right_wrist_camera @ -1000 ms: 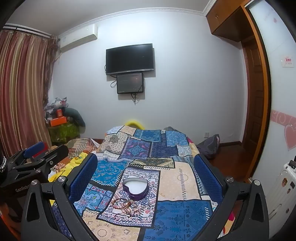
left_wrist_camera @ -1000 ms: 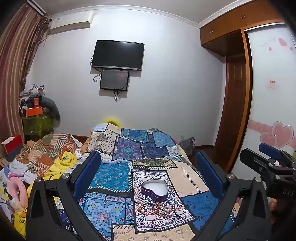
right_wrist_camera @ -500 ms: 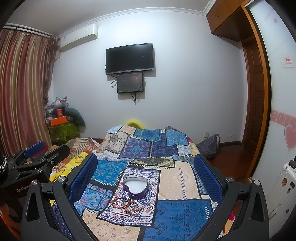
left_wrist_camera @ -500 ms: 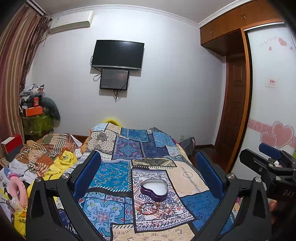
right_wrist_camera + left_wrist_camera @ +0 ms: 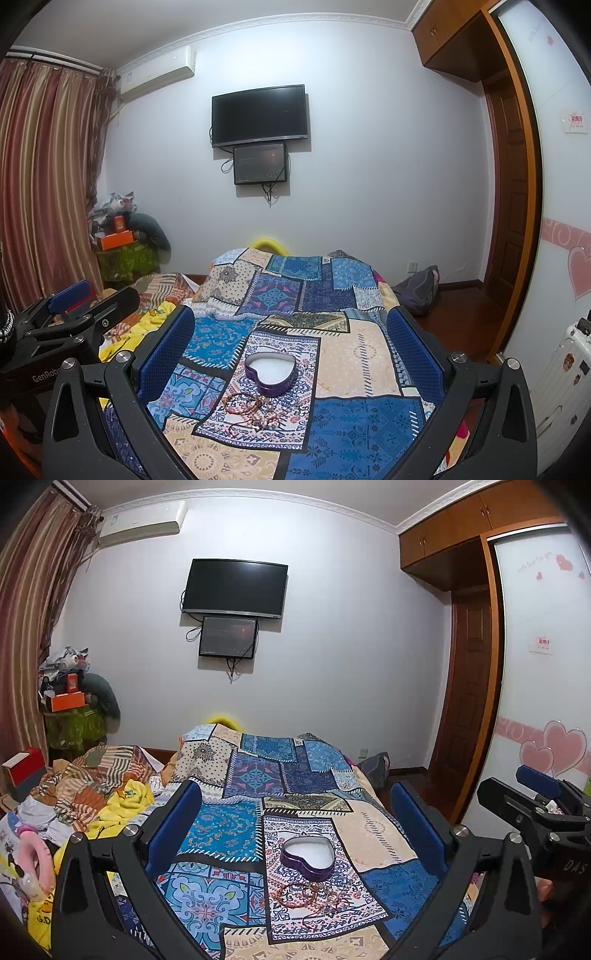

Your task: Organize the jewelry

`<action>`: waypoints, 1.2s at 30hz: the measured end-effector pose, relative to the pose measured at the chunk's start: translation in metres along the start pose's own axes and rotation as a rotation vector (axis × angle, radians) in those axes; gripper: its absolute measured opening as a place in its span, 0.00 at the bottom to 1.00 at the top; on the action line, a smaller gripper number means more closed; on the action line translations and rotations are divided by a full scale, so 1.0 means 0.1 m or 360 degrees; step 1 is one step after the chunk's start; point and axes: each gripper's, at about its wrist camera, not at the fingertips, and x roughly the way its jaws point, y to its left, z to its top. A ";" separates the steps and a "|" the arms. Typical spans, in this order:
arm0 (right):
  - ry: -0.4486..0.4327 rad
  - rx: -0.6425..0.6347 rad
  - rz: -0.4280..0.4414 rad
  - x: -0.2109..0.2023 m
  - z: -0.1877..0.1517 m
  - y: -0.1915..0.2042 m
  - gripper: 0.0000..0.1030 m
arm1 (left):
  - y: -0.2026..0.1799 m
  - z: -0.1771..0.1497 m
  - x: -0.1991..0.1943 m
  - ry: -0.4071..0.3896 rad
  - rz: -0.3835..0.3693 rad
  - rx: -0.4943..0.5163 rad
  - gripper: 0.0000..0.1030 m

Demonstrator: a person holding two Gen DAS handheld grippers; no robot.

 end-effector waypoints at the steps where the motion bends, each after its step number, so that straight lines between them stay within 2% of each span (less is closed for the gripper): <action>1: 0.0001 0.0000 -0.0001 0.00 0.00 -0.01 1.00 | 0.00 0.00 0.00 0.0001 0.0000 0.0000 1.00; 7: 0.0026 0.0006 0.0006 0.09 -0.04 -0.01 1.00 | 0.04 -0.03 0.06 0.0019 0.0002 -0.0003 1.00; 14: 0.0084 0.0015 0.0002 0.26 -0.09 -0.03 1.00 | 0.12 -0.07 0.29 0.0118 0.0023 -0.0005 1.00; 23: 0.0314 0.0049 -0.0084 0.79 -0.37 -0.28 1.00 | 0.37 -0.28 0.89 0.0270 0.0121 0.0011 1.00; 25: 0.0359 0.0048 -0.0103 0.89 -0.44 -0.33 1.00 | 0.44 -0.37 1.03 0.0356 0.0129 0.0019 1.00; 27: 0.0426 0.0044 -0.0123 1.01 -0.54 -0.38 1.00 | 0.54 -0.44 1.14 0.0404 0.0161 0.0120 1.00; 31: 0.0577 0.0031 -0.0146 1.26 -0.74 -0.48 1.00 | 0.58 -0.69 1.38 0.0573 0.0162 0.0132 0.96; 33: 0.0658 0.0035 -0.0139 1.36 -0.83 -0.52 1.00 | 0.57 -0.81 1.48 0.0675 0.0143 0.0125 0.83; 36: 0.0770 0.0038 -0.0112 1.49 -0.98 -0.56 1.00 | 0.57 -1.01 1.64 0.0807 0.0074 0.0063 0.78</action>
